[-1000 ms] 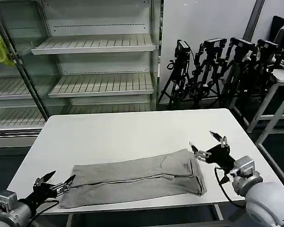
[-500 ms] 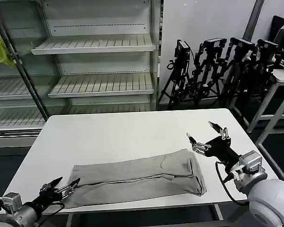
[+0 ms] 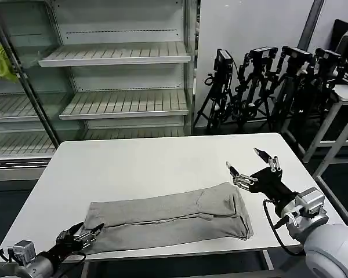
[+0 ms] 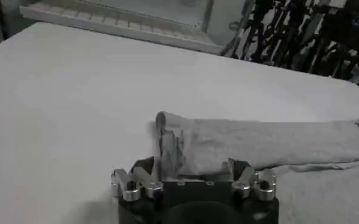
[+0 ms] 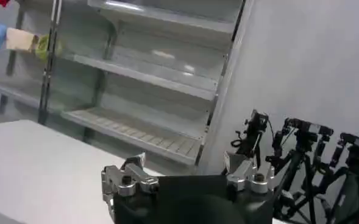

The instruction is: Fold and organize the clothes.

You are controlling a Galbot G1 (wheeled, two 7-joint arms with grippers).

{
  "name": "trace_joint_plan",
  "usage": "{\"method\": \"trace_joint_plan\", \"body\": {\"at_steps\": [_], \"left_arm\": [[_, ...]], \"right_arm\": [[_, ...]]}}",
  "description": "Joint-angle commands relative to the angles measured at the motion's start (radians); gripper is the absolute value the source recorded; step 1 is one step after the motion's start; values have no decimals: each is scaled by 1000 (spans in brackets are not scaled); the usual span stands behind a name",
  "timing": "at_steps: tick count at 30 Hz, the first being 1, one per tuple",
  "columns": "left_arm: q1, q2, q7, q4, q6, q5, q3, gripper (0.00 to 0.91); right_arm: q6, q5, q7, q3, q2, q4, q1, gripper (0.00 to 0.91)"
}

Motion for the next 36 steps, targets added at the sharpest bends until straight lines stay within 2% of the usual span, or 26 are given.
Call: {"method": "trace_joint_plan", "body": {"at_steps": [1,9,16,28,36], "left_arm": [[-7,-11,7,8,2,22,15,292],[3,-12,19,-4,-3,32,15,81],[1,-22,20,-13,-8,41,12,50],[8,-18,25,-22,-15,48,-22,50],[40,58,21,-15,-18,35,-116,50]], "right_arm": [[1,-7,-1,24,15,15,-43,907],[0,-6,-1,46,19,33,-67,907],[1,-8,-2,47,29,38,-72,907],[8,-13,-7,36,48,40,-65,907],[21,-11,-15,30,53,37,-42,907]]}}
